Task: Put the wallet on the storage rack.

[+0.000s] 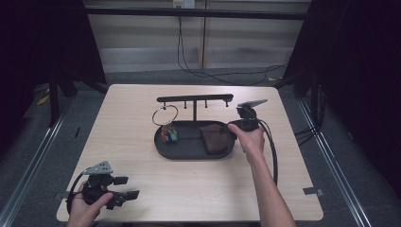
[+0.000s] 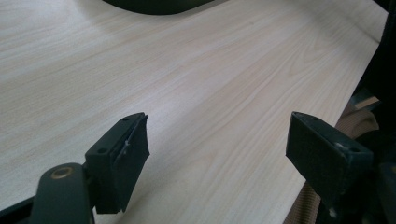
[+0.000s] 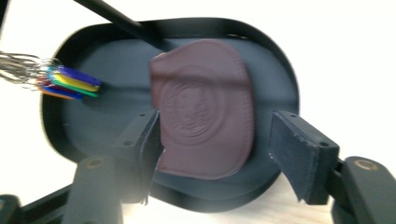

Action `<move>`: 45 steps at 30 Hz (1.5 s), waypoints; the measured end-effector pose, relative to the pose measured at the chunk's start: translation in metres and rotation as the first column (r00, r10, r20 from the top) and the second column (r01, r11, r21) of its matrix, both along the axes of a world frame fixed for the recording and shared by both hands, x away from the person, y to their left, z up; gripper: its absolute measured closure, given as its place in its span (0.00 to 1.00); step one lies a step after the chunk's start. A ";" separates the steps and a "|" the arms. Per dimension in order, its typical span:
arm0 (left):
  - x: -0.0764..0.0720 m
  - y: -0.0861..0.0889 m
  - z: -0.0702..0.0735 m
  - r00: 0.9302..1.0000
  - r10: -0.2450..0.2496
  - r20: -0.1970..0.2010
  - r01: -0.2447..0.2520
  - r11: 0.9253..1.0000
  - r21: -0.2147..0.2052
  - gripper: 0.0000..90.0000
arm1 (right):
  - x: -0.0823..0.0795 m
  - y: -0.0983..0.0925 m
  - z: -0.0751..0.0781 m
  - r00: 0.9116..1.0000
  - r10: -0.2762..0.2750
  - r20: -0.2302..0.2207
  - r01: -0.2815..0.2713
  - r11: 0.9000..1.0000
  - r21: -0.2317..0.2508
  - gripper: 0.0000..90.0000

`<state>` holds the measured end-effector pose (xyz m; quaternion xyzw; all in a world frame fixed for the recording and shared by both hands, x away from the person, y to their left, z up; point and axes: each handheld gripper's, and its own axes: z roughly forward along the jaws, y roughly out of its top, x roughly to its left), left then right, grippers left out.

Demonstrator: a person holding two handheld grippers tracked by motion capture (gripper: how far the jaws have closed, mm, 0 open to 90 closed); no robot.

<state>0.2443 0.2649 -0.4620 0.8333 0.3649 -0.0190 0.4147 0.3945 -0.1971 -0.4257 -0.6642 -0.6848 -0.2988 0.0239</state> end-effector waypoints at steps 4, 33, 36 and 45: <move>0.000 -0.001 -0.001 1.000 0.020 -0.001 -0.020 1.000 0.006 0.23 | -0.006 -0.001 0.000 1.000 -0.006 0.023 0.005 1.000 0.016 0.36; 0.000 0.000 -0.001 1.000 0.027 0.000 -0.027 1.000 0.003 0.23 | -0.087 -0.024 -0.019 0.984 0.048 0.171 -0.043 0.999 -0.034 0.31; 0.001 0.000 -0.003 0.999 0.036 -0.008 -0.036 0.999 0.009 0.23 | -0.099 -0.026 -0.023 0.981 0.056 0.185 -0.049 0.998 -0.045 0.31; 0.002 0.000 -0.003 0.999 0.046 -0.012 -0.046 0.999 0.011 0.23 | -0.131 -0.032 -0.036 0.976 0.081 0.201 -0.059 0.992 -0.114 0.31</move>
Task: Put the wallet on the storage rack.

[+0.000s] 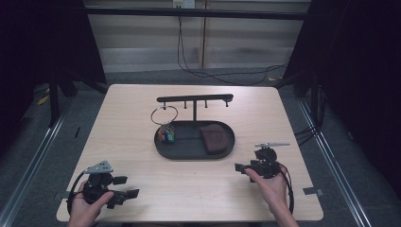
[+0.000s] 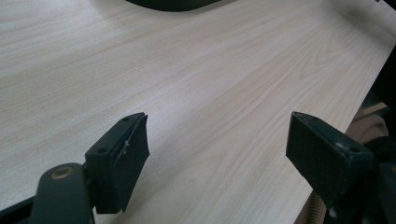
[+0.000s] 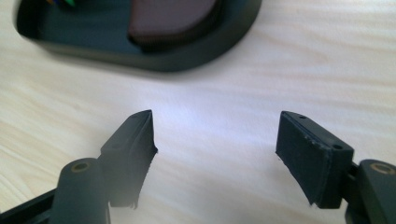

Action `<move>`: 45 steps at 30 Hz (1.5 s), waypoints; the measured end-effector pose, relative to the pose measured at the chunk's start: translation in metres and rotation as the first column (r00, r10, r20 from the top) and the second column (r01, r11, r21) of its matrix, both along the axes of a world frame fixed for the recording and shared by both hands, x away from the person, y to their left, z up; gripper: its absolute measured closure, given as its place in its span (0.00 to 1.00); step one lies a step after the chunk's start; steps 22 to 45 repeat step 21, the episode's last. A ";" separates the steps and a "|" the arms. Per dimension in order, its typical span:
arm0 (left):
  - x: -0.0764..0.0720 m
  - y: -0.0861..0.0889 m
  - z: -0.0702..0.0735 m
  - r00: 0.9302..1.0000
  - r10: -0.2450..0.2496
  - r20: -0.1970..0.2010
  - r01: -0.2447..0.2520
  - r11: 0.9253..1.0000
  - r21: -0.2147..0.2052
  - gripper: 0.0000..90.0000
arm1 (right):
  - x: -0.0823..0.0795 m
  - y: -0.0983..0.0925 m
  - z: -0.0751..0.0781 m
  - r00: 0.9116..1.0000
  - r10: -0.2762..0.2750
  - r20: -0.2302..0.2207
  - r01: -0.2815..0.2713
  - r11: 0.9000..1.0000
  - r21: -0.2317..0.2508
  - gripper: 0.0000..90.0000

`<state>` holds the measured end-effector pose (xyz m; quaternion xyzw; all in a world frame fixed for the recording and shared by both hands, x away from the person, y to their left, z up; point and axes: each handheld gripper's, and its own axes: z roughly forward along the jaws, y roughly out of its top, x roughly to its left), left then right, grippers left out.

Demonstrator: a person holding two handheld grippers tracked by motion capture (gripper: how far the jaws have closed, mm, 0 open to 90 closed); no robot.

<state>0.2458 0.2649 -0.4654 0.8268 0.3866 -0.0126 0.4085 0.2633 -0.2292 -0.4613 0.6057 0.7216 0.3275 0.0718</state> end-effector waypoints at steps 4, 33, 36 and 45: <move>0.000 0.000 0.000 1.000 0.002 -0.002 -0.002 1.000 -0.007 0.23 | -0.014 0.000 0.000 1.000 0.008 0.007 -0.008 1.000 -0.010 0.31; 0.001 0.001 0.000 1.000 0.001 -0.008 -0.001 1.000 -0.019 0.23 | -0.050 -0.011 -0.017 0.998 -0.012 0.055 0.015 0.998 -0.057 0.29; 0.001 0.001 0.000 1.000 0.001 -0.008 -0.001 1.000 -0.019 0.23 | -0.050 -0.011 -0.017 0.998 -0.012 0.055 0.015 0.998 -0.057 0.29; 0.001 0.001 0.000 1.000 0.001 -0.008 -0.001 1.000 -0.019 0.23 | -0.050 -0.011 -0.017 0.998 -0.012 0.055 0.015 0.998 -0.057 0.29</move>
